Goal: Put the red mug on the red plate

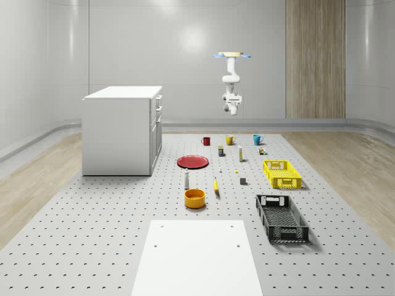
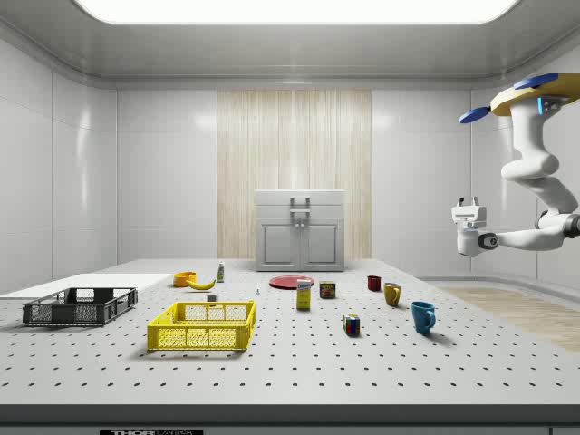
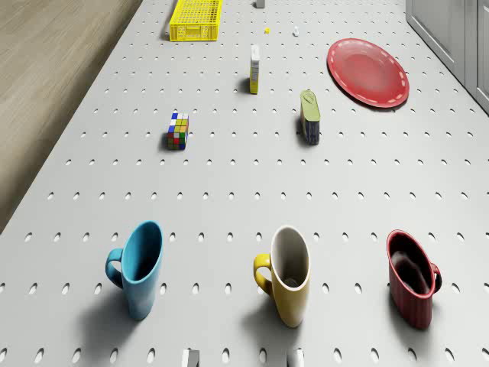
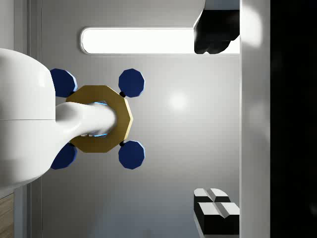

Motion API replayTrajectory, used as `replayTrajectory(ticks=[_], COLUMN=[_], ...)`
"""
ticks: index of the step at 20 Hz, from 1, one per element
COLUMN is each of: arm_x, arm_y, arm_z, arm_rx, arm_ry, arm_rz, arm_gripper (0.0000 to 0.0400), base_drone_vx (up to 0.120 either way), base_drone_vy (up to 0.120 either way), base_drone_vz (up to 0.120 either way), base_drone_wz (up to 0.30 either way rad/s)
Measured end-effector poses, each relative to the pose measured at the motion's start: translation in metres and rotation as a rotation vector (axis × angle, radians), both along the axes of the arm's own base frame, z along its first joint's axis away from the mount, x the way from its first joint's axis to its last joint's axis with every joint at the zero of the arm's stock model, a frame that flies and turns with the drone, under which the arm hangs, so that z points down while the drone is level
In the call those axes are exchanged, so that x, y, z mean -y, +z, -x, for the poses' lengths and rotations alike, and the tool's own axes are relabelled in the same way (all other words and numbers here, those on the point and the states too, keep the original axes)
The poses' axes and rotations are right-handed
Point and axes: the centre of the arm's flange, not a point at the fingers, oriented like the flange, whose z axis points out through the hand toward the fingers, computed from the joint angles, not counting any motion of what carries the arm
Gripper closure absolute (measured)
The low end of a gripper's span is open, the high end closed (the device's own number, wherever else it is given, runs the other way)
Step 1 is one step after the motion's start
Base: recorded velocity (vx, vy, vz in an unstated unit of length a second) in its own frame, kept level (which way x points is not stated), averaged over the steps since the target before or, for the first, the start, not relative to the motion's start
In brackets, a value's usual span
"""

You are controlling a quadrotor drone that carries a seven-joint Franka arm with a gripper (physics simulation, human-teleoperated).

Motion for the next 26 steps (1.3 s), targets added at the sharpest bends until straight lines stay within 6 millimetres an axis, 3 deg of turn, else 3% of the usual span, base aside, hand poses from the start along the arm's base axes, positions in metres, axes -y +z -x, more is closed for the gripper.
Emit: replayTrajectory(ticks=[4,12,26], arm_x=[0.0,0.0,0.0], arm_y=[0.03,0.075,0.093], arm_z=[0.004,0.001,0.001], arm_rx=[0.003,0.009,0.02], arm_ry=[0.0,0.0,0.0], arm_rz=[0.0,0.0,0.0], arm_gripper=[0.0,0.0,0.0], base_drone_vx=[0.0,0.115,0.12], base_drone_vy=[0.0,-0.12,-0.12], base_drone_vz=[0.0,0.0,0.0], base_drone_wz=[0.0,0.0,0.0])
